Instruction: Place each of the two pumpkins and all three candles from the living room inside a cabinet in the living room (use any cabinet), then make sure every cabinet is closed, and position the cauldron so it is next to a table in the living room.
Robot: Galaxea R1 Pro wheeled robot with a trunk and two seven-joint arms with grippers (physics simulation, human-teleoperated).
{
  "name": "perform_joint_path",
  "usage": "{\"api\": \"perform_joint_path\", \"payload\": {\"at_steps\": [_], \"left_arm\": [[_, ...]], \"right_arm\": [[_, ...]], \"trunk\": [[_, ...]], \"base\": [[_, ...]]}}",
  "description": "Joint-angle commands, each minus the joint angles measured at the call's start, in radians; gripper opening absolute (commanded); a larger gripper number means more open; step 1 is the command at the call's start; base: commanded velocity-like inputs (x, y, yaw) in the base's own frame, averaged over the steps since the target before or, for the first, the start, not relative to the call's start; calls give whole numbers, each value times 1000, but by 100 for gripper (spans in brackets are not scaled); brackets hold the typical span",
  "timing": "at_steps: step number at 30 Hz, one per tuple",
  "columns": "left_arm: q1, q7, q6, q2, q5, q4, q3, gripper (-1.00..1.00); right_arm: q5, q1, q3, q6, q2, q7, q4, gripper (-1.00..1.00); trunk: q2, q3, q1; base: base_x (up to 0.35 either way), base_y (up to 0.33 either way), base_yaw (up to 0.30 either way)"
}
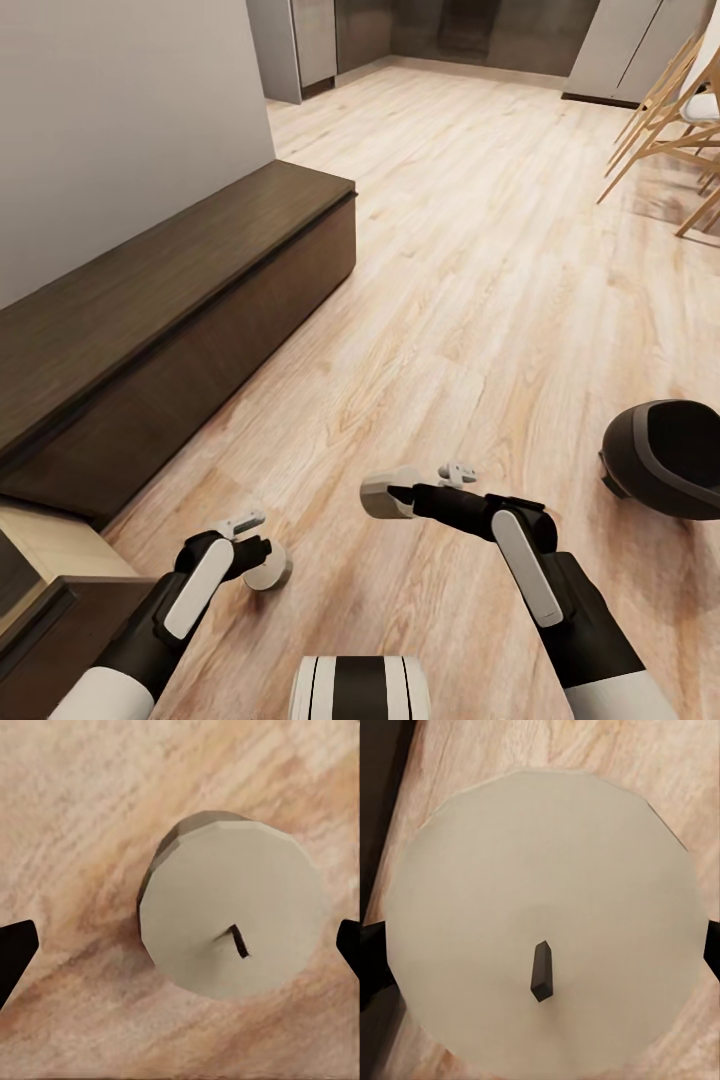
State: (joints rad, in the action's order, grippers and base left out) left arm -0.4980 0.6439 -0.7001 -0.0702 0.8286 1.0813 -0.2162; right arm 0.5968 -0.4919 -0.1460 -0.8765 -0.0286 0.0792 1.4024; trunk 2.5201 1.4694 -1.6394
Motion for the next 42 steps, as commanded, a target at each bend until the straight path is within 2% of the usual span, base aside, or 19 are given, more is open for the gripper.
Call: {"api": "perform_joint_path", "payload": {"at_steps": [1,4,12,17,20,24,27,34,42], "left_arm": [[-1,10,1,4,9,1,-12,100],[-1,10,1,10,10,3,-28,100],[-1,8,2,31,10,10,-31,100],[-1,8,8,32,10,6,-31,100],[-1,8,29,32,9,5,-34,100],[-1,8,57,32,8,5,-35,100],[-1,8,61,32,7,3,-37,100],[-1,8,78,32,7,2,-37,100],[-1,8,89,32,7,2,-37,100]], "right_arm": [[-11,0,-1,-3,0,11,0,-100],[-11,-1,-2,-2,1,15,0,-100],[-11,0,-3,0,1,16,-2,-100],[-10,1,-4,0,1,24,4,-100],[-10,7,-5,0,0,77,22,-100],[-12,59,-7,4,0,259,68,-100],[-12,69,-8,5,0,307,78,-100],[-12,72,-11,5,1,319,81,-100],[-18,72,-12,6,3,319,81,-100]], "trunk": [[0,1,0],[0,1,0],[0,1,0],[1,20,-2],[1,20,-2],[2,28,-3],[3,39,-4],[4,66,-7],[4,66,-7]], "base": [[0,0,0],[0,0,0],[0,0,0],[0,0,0],[0,0,0],[0,0,0],[0,0,0],[0,0,0],[0,0,0]]}}
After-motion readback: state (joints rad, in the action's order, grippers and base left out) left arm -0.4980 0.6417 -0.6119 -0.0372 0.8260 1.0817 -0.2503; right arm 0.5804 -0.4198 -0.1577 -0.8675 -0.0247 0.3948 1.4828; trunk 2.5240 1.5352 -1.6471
